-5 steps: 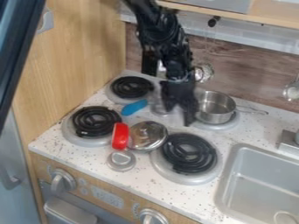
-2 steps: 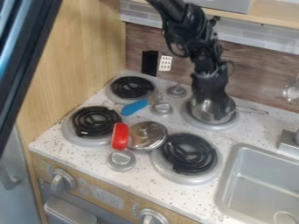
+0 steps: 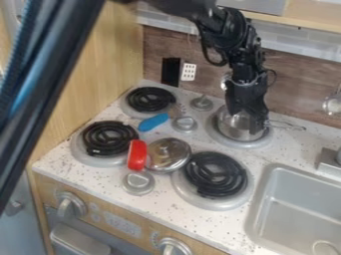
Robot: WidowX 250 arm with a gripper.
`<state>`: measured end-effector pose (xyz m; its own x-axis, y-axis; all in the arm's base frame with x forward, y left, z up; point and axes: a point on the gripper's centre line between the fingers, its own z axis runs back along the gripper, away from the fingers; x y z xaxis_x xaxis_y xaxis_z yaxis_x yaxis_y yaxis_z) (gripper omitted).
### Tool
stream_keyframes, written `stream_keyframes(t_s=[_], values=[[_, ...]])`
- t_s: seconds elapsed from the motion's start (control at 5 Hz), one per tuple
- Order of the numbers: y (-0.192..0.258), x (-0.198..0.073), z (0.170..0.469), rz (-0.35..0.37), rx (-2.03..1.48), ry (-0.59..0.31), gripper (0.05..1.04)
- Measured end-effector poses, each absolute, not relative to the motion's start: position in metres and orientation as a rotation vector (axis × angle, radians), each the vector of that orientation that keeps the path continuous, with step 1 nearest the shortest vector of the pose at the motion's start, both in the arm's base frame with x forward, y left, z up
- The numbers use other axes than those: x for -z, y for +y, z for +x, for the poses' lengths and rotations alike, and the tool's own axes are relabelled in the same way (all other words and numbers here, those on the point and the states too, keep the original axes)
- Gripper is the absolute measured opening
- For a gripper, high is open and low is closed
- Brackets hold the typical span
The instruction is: Move the silver pan to the lower right burner
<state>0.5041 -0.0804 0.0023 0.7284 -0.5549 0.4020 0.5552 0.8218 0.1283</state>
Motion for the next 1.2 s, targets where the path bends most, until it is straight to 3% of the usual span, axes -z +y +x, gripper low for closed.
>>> stream_keyframes(t_s=[0.2,0.4,0.8,1.2], values=[[-0.082,0.022,0.504,-0.013,0.609,-0.368,0.999],[-0.085,0.034,0.505,-0.019,0.604,-0.323,0.938],[-0.094,0.044,0.509,-0.009,0.619,-0.282,0.399],[-0.096,0.041,0.5,0.006,0.646,-0.287,0.108]])
